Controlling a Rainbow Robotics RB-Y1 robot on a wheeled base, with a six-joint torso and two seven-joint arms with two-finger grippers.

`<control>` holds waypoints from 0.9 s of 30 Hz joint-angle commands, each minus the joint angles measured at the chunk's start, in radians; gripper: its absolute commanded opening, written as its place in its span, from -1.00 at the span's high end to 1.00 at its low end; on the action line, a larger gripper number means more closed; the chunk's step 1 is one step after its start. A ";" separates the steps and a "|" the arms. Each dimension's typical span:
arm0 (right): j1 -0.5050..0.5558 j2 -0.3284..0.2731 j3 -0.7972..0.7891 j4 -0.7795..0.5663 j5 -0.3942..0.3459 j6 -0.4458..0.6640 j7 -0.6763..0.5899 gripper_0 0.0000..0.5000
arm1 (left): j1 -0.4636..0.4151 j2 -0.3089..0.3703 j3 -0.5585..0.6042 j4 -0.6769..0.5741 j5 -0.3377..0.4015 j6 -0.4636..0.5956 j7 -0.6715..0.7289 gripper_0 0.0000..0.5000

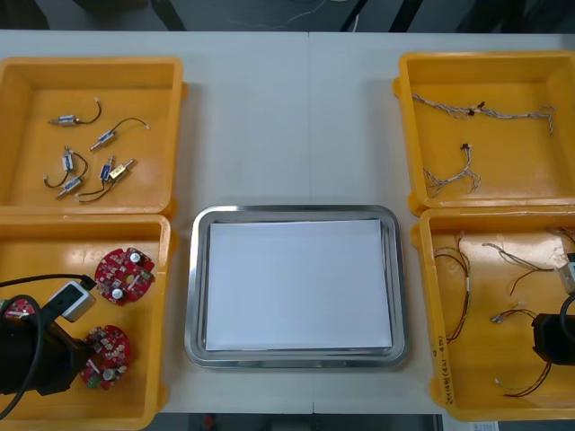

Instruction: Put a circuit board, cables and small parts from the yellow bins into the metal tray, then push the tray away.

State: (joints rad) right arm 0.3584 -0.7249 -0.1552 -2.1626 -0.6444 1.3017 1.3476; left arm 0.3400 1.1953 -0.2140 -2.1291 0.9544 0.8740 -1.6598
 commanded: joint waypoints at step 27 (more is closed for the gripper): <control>-0.234 -0.284 -0.371 -0.198 -0.514 0.453 0.001 1.00 | -0.029 0.050 0.099 0.095 0.009 0.040 -0.075 1.00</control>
State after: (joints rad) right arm 0.1739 -0.9381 -0.5147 -2.3287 -1.1201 1.7481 1.3477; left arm 0.3389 1.2025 -0.1402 -2.0503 0.9577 0.9053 -1.6598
